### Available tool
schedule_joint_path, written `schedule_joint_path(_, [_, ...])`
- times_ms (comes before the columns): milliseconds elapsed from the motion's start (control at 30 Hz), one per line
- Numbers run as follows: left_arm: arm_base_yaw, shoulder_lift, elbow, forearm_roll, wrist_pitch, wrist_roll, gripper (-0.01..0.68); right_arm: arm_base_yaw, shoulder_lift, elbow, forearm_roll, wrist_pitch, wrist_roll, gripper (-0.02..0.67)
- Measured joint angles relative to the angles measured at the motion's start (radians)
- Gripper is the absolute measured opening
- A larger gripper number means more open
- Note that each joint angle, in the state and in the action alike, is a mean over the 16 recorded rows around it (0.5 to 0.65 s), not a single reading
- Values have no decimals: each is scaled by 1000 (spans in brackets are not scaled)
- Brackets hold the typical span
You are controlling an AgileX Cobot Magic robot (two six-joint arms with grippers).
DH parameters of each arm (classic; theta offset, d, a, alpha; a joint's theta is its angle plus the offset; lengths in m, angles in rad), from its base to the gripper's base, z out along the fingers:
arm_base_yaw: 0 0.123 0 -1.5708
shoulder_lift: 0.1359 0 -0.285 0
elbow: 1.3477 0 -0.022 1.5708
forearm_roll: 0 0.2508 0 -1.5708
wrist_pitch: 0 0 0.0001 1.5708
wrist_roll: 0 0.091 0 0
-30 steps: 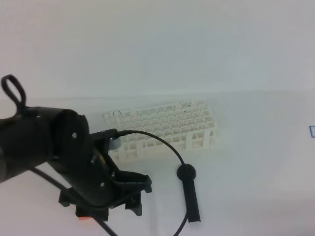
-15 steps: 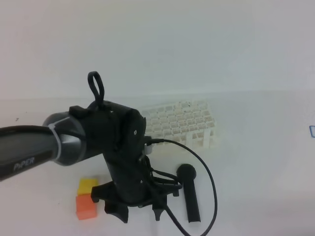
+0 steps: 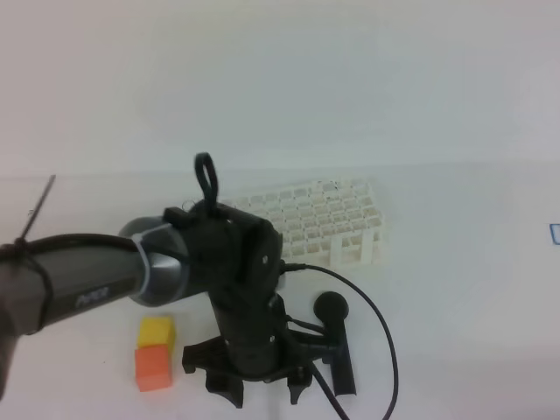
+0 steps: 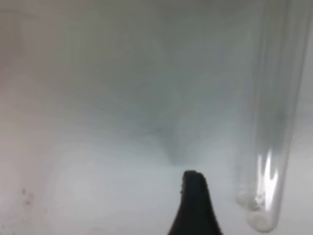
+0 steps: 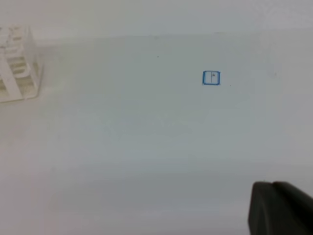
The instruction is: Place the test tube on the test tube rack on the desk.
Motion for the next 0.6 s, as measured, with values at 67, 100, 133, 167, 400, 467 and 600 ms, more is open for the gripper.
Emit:
schedule_joint_path(67, [-6, 12, -1, 8, -4, -8, 486, 0, 0, 0, 0, 0, 0, -1])
schedule_joint_path(100, [-9, 18, -1, 12, -6, -12, 480, 0, 0, 0, 0, 0, 0, -1])
schedule_joint_path(133, [-11, 24, -1, 17, -9, -15, 472, 0, 0, 0, 0, 0, 0, -1])
schedule_joint_path(167, [-13, 29, -1, 21, -11, -18, 459, 0, 0, 0, 0, 0, 0, -1])
schedule_joint_path(400, [-18, 53, -4, 41, -25, -25, 305, 0, 0, 0, 0, 0, 0, -1])
schedule_joint_path(467, [-18, 57, -5, 43, -29, -18, 257, 0, 0, 0, 0, 0, 0, -1])
schedule_joint_path(600, [-18, 58, -5, 45, -37, 6, 168, 0, 0, 0, 0, 0, 0, -1])
